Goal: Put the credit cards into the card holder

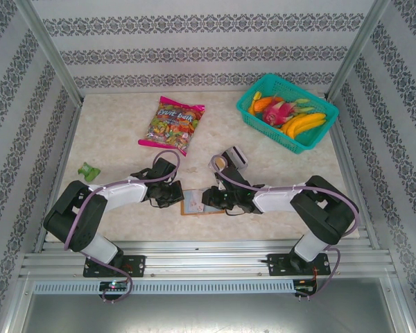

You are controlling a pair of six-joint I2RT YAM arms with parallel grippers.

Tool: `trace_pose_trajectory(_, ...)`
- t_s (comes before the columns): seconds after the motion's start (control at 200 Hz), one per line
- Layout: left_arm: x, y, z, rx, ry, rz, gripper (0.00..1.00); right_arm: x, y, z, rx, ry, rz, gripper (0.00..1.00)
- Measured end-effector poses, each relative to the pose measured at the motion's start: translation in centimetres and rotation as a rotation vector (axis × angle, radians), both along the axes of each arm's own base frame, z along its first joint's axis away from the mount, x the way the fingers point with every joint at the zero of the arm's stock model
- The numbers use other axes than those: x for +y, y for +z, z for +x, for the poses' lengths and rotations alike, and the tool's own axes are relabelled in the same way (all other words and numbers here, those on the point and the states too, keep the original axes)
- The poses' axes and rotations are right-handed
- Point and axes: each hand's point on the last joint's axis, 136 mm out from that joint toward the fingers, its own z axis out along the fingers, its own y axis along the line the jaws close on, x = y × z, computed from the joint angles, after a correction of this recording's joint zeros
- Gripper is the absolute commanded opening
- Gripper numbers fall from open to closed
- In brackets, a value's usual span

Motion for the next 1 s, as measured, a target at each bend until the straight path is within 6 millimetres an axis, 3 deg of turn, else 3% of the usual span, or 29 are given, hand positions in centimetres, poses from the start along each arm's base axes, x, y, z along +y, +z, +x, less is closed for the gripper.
trace_pose_trajectory(0.175, 0.0, 0.0, 0.0, 0.0, 0.0, 0.0, 0.0, 0.4, -0.4, 0.3, 0.009, 0.012, -0.011, 0.13)
trace_pose_trajectory(0.729, 0.0, 0.0, 0.0, 0.0, 0.0, 0.0, 0.0, 2.3, -0.4, 0.6, 0.035, 0.07, 0.026, 0.1)
trace_pose_trajectory(1.004, 0.1, 0.1, 0.0, -0.004, 0.003, 0.004, 0.01, 2.1, 0.4, 0.4, 0.023, 0.086, 0.016, 0.24)
